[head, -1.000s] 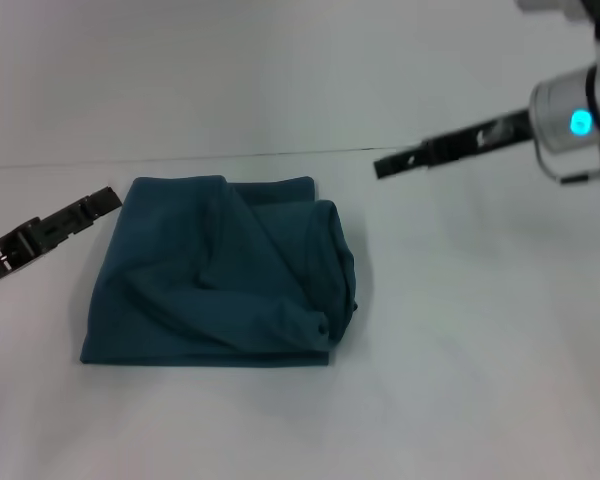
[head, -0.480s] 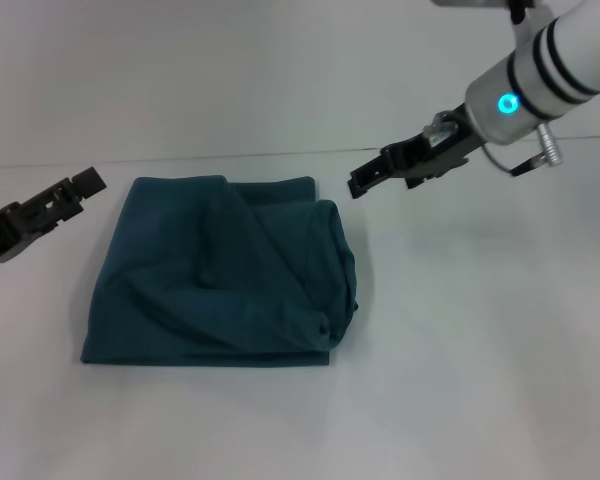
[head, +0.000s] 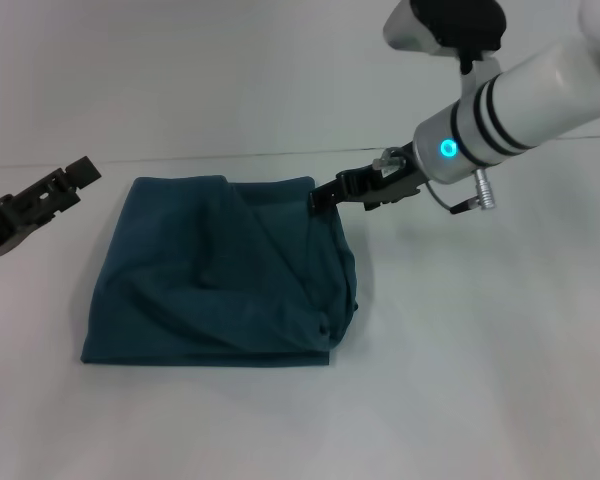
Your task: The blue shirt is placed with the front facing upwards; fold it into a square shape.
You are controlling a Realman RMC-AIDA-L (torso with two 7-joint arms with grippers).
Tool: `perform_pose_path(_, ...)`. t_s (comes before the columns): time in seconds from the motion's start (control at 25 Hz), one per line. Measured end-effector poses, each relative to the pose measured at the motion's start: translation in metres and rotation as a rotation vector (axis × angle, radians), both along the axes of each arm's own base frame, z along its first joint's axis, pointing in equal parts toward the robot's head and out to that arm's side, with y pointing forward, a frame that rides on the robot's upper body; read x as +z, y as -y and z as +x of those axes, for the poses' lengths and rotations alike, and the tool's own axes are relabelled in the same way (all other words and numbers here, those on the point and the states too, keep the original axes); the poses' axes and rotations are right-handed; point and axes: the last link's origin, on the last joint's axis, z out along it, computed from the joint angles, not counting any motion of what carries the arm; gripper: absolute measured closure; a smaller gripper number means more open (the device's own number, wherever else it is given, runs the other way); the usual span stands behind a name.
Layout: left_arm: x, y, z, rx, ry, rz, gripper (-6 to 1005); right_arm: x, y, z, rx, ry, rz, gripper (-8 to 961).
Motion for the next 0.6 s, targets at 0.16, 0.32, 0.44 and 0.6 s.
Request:
perform_pose_path(0.16, 0.001, 0.001, 0.0, -0.003, 0.007, 0.002, 50, -0.007, 0.001, -0.002, 0.003, -0.004, 0.009, 19)
perform_pose_path(0.32, 0.002, 0.004, -0.002, 0.002, 0.021, 0.011, 50, -0.016, 0.004, 0.001, -0.005, -0.005, 0.007, 19)
perform_pose_path(0.44, 0.002, 0.005, -0.002, 0.001, 0.023, 0.012, 50, -0.022, 0.006, 0.002, -0.009, -0.003, 0.003, 19)
perform_pose_path(0.6, 0.002, 0.005, -0.002, -0.002, 0.022, 0.014, 50, -0.026, 0.006, 0.002, 0.003, -0.007, 0.017, 19)
